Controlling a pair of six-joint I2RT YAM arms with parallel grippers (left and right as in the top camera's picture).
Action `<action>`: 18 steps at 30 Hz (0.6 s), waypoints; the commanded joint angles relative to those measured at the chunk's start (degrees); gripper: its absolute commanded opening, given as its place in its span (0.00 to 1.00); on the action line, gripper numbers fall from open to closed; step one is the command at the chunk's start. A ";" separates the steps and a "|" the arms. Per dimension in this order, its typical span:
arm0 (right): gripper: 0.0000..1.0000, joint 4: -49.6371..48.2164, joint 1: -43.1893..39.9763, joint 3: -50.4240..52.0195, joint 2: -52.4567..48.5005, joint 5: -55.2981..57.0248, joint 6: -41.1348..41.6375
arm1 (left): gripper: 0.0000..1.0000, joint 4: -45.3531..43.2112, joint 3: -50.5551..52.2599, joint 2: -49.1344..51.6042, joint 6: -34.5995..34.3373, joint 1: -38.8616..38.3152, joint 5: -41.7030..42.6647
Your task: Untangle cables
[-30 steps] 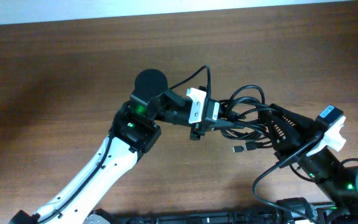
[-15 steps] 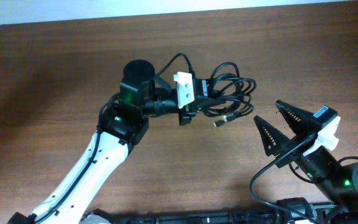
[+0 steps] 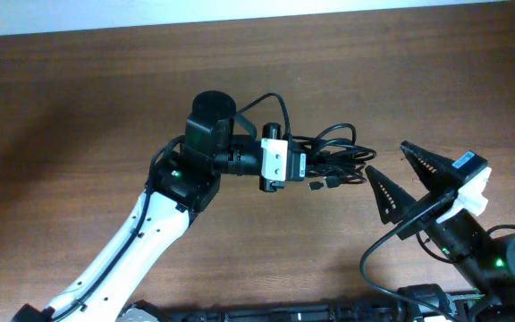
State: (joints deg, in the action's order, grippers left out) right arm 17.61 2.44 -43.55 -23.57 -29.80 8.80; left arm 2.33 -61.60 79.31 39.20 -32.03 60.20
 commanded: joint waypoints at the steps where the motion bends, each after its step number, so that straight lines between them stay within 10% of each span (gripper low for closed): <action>1: 0.67 0.22 0.15 -0.50 0.22 0.55 -0.46 | 0.02 -0.52 -0.48 -0.13 1.62 -0.07 1.68; 18: 0.76 5.53 0.15 -0.48 0.22 -1.53 -9.07 | 0.08 -3.39 -0.48 -0.13 1.62 -0.09 17.09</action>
State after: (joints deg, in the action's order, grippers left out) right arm 22.81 2.44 -43.55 -23.57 -30.48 1.04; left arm -0.16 -61.60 79.31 39.72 -32.03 69.41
